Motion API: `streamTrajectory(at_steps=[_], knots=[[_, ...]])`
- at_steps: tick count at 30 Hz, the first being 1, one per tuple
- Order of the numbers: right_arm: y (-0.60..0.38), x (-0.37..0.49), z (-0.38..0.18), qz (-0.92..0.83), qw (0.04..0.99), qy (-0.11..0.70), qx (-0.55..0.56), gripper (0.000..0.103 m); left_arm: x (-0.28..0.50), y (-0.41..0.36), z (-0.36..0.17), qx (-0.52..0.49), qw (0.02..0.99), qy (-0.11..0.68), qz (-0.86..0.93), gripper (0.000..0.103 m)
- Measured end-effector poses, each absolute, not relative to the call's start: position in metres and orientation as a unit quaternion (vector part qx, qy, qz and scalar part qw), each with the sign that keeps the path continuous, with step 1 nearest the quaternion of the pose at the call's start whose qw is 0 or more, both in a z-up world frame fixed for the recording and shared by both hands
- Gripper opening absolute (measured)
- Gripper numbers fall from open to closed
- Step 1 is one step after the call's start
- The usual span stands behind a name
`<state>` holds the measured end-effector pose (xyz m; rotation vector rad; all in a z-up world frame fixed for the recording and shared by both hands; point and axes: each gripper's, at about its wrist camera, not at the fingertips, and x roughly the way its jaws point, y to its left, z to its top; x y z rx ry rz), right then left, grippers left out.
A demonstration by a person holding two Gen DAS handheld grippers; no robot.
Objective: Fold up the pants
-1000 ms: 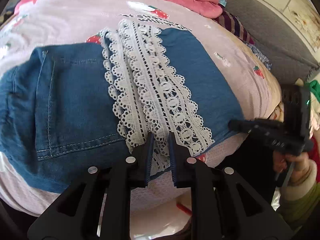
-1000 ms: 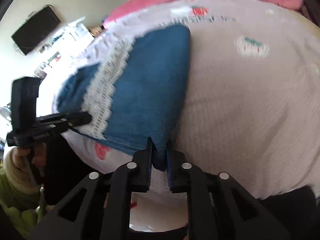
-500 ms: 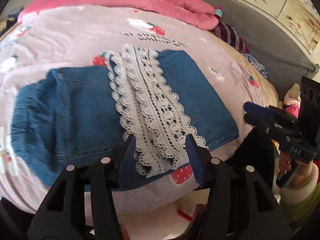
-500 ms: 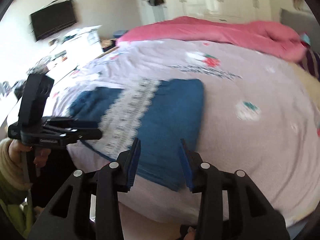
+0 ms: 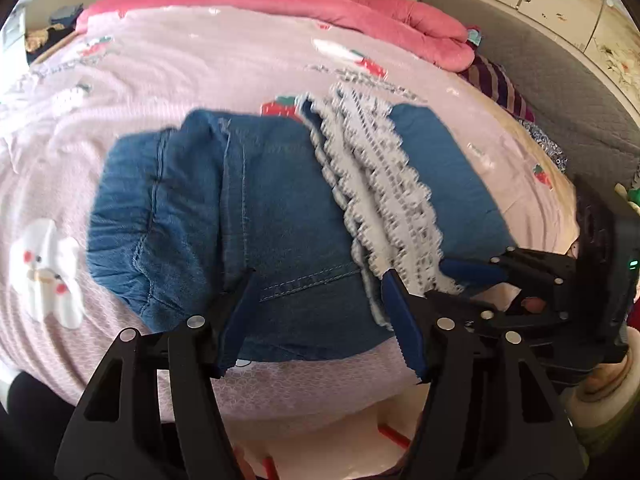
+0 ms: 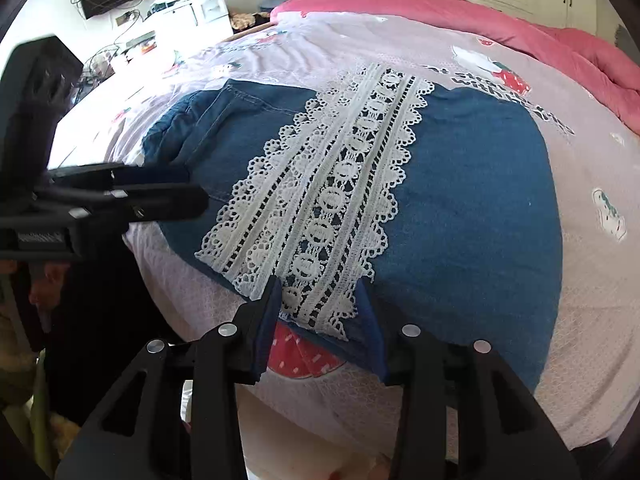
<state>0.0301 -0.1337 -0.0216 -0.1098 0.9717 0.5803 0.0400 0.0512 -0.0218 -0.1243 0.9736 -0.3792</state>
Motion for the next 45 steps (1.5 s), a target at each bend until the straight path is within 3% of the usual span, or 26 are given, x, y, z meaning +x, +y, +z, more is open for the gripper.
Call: streamTrajectory(at_steps=[4,6,8,11,19,26,34,36,38,41,45], knots=[[-0.144,0.029,-0.008,0.286,0.84,0.461,-0.02,0.039,0.037,0.056,-0.015,-0.069,0.869,0.453,-0.188,0.055],[-0.151,0.026,0.01,0.296,0.849,0.437,-0.005,0.046,0.031,0.065,-0.001,-0.075,0.877,0.437,-0.185,0.06],[-0.155,0.025,0.027,0.297,0.858,0.419,-0.006,0.057,0.025,0.075,0.009,-0.071,0.888,0.423,-0.167,0.072],[-0.155,0.031,0.05,0.306,0.864,0.399,-0.006,0.063,0.018,0.097,0.02,-0.082,0.897,0.409,-0.143,0.079],[-0.083,0.074,0.086,0.37,0.842,0.387,-0.059,0.084,0.008,0.15,0.005,-0.154,0.887,0.427,-0.084,0.089],[0.013,0.118,0.074,0.433,0.781,0.423,-0.152,0.088,0.007,0.156,-0.02,-0.213,0.861,0.448,-0.114,0.089],[0.083,0.159,0.022,0.445,0.698,0.506,-0.241,0.088,0.016,0.154,-0.029,-0.237,0.851,0.447,-0.137,0.089],[0.089,0.167,0.01,0.449,0.684,0.525,-0.234,0.085,0.019,0.152,-0.031,-0.242,0.848,0.45,-0.142,0.089],[0.092,0.168,0.002,0.446,0.675,0.536,-0.24,0.054,0.026,0.151,-0.034,-0.245,0.846,0.452,-0.145,0.089],[0.083,0.169,0.006,0.433,0.694,0.527,-0.232,0.033,0.031,0.152,-0.037,-0.251,0.845,0.45,-0.145,0.089],[0.05,0.173,0.039,0.461,0.712,0.507,-0.152,0.026,0.038,0.151,-0.038,-0.267,0.844,0.44,-0.151,0.089]])
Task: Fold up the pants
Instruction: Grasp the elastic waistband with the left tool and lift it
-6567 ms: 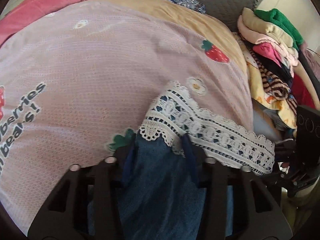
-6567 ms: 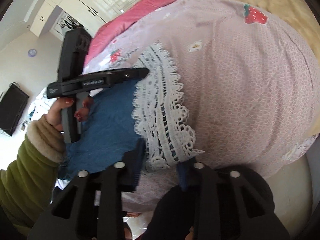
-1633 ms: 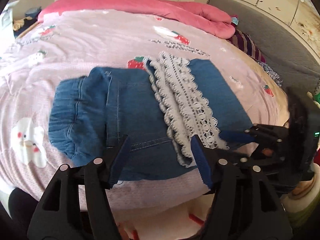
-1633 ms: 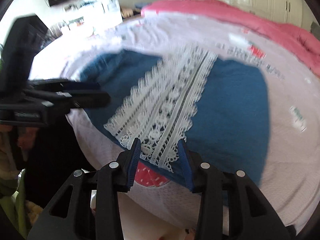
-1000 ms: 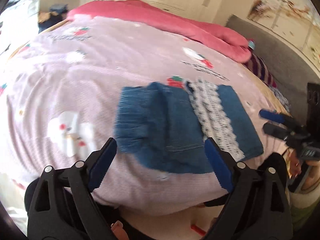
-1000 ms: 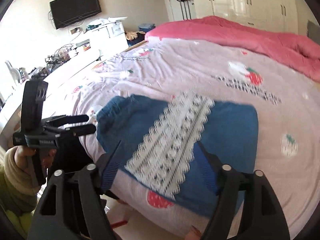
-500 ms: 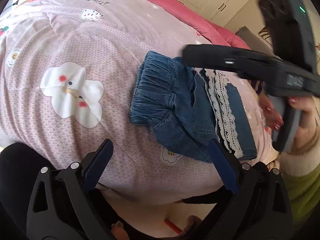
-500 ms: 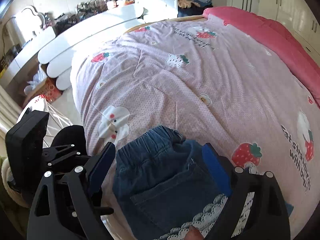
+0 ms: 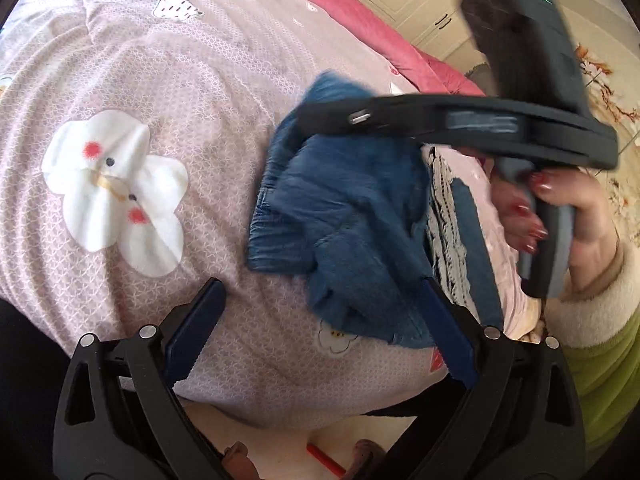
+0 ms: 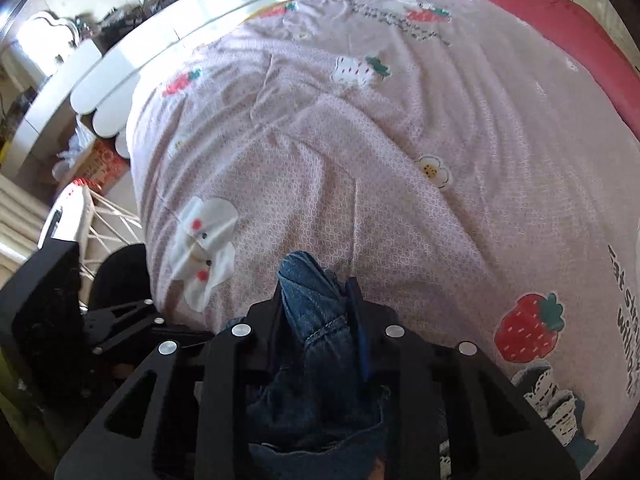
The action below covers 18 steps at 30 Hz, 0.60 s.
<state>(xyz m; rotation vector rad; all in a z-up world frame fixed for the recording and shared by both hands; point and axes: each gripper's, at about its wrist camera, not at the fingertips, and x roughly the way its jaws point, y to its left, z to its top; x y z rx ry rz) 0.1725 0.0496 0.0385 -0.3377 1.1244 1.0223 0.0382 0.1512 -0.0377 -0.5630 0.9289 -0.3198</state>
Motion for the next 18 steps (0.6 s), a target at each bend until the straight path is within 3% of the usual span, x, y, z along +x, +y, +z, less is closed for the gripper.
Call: streamTrajectory(at_steps=[3,6,8,9,18], knots=[[0.019,0.169,0.064,0.479,0.725,0.484,-0.098,0.026,0.046,0.149,-0.031,-0.29,0.84,0.422,-0.177,0.087],[-0.014,0.163,0.084,0.481,0.744,0.46,-0.06,0.026,0.058,0.142,-0.026,-0.312,0.83,0.419,-0.197,0.075],[-0.027,0.16,0.092,0.476,0.756,0.446,-0.05,0.026,0.061,0.134,-0.016,-0.31,0.833,0.406,-0.213,0.052],[-0.038,0.158,0.098,0.473,0.765,0.436,-0.044,0.026,0.063,0.125,-0.007,-0.299,0.839,0.398,-0.222,0.049],[-0.155,0.165,0.098,0.436,0.81,0.388,0.058,0.03,0.079,0.033,0.047,-0.158,0.877,0.379,-0.248,0.051]])
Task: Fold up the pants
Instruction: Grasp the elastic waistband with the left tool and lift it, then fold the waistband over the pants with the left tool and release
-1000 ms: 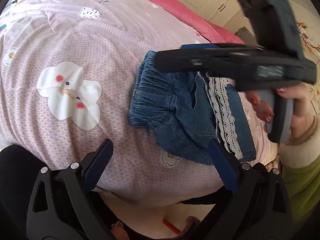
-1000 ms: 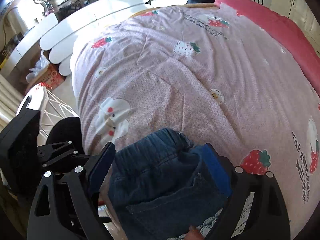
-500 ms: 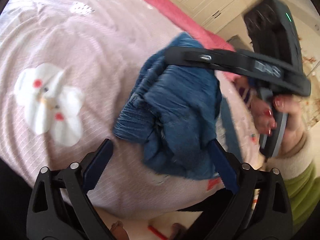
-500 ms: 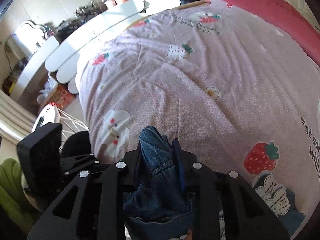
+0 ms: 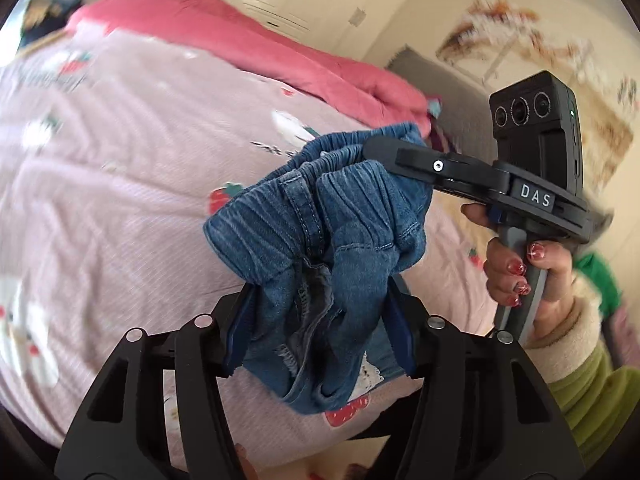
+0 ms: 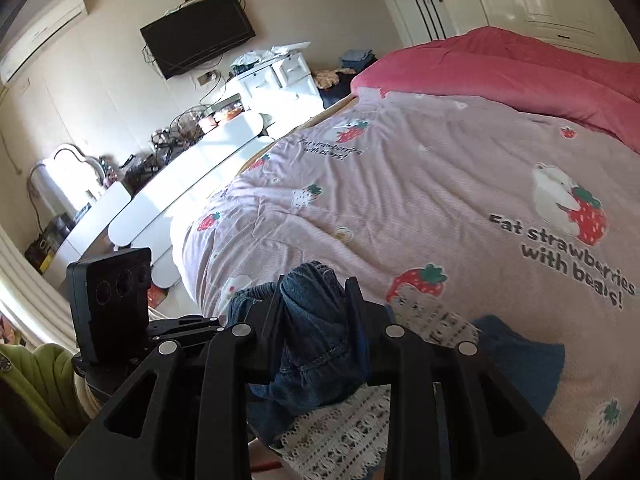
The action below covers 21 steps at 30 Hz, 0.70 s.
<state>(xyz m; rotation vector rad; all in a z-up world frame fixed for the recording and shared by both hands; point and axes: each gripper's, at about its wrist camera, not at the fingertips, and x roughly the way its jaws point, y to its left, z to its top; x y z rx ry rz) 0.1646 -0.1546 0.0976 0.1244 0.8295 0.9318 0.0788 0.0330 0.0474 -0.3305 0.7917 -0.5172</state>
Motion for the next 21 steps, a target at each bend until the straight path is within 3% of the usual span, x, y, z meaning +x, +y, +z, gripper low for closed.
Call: streamTrajectory(at_steps=[2,10,21], knots=[[-0.179,0.161,0.081,0.421,0.813,0.394,0.077,0.035,0.08,0.013,0.05,-0.126,0.878,0.387,-0.253,0.064],[-0.256,0.137,0.006,0.339,0.816,0.449,0.133,0.04,0.074,-0.05,0.016,-0.048,0.855,0.425,-0.293,0.071],[-0.206,0.123,0.04,0.382,0.817,0.424,0.075,0.057,0.038,-0.064,-0.006,0.005,0.863,0.408,-0.296,0.075]])
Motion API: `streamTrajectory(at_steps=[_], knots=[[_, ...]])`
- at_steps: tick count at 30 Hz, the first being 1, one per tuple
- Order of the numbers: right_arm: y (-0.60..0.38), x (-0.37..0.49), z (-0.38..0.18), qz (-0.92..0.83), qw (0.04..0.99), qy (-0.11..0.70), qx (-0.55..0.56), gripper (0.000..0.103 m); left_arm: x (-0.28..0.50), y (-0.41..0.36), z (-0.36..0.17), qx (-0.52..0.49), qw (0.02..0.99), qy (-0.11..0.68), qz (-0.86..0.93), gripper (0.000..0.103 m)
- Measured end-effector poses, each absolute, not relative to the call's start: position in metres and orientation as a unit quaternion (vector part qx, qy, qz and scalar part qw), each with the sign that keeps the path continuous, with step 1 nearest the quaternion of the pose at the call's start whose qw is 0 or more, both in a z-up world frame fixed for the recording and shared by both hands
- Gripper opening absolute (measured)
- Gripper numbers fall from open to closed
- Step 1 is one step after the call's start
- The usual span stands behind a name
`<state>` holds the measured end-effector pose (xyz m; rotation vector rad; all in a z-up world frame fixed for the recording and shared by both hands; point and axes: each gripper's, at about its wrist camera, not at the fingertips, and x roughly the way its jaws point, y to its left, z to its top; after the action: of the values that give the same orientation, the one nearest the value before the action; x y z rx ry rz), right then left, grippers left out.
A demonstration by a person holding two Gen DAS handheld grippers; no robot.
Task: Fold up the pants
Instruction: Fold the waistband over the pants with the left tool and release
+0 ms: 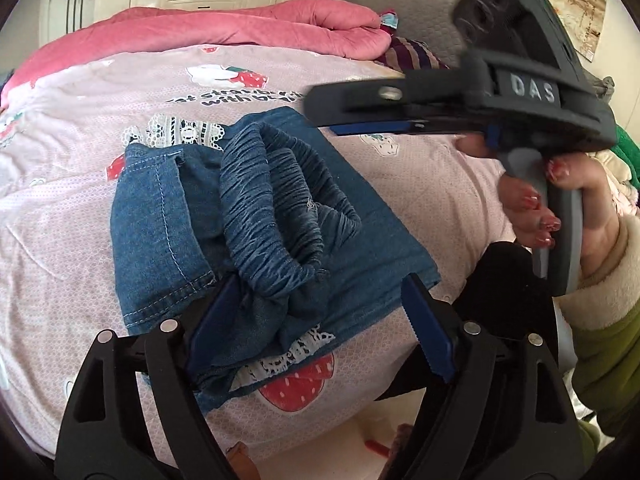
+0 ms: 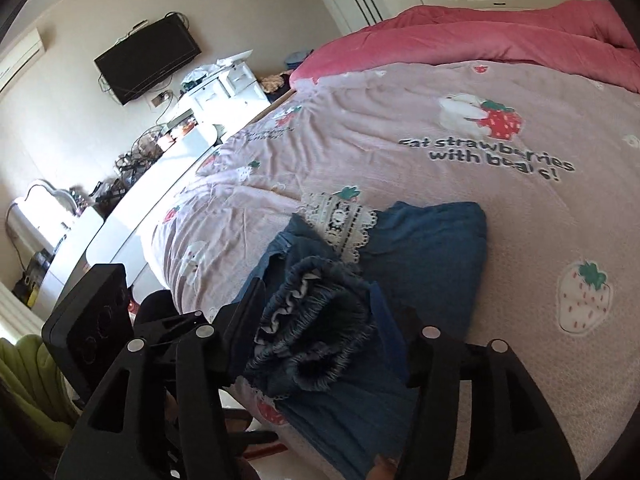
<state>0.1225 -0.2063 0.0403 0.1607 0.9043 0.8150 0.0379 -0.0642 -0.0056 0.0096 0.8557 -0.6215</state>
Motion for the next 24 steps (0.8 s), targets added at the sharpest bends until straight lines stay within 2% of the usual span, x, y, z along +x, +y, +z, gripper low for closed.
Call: streamTrajectory(at_steps=[4,10,12,13,14,19,24], knots=[[-0.19,0.14,0.008,0.326,0.813,0.481,0.022,0.055,0.031,-0.064,-0.011,-0.001,0.862,0.405,-0.305,0.075],[-0.202,0.136,-0.002,0.32,0.813,0.485,0.04,0.055,0.034,-0.058,-0.012,-0.014,0.858,0.4,-0.322,0.075],[-0.213,0.125,0.017,0.333,0.822,0.459,0.056,0.056,0.033,-0.043,0.001,-0.04,0.85,0.399,-0.341,0.079],[-0.219,0.12,0.026,0.336,0.829,0.444,0.058,0.057,0.032,-0.035,0.006,-0.048,0.848,0.398,-0.346,0.087],[-0.227,0.111,0.036,0.335,0.838,0.427,0.058,0.06,0.031,-0.022,0.017,-0.058,0.851,0.39,-0.346,0.088],[-0.24,0.073,0.065,0.346,0.861,0.373,0.026,0.063,0.047,0.031,0.048,-0.062,0.889,0.364,-0.271,0.091],[-0.203,0.025,0.08,0.4,0.856,0.324,-0.059,0.063,0.095,0.06,0.044,-0.08,0.878,0.41,-0.234,0.09]])
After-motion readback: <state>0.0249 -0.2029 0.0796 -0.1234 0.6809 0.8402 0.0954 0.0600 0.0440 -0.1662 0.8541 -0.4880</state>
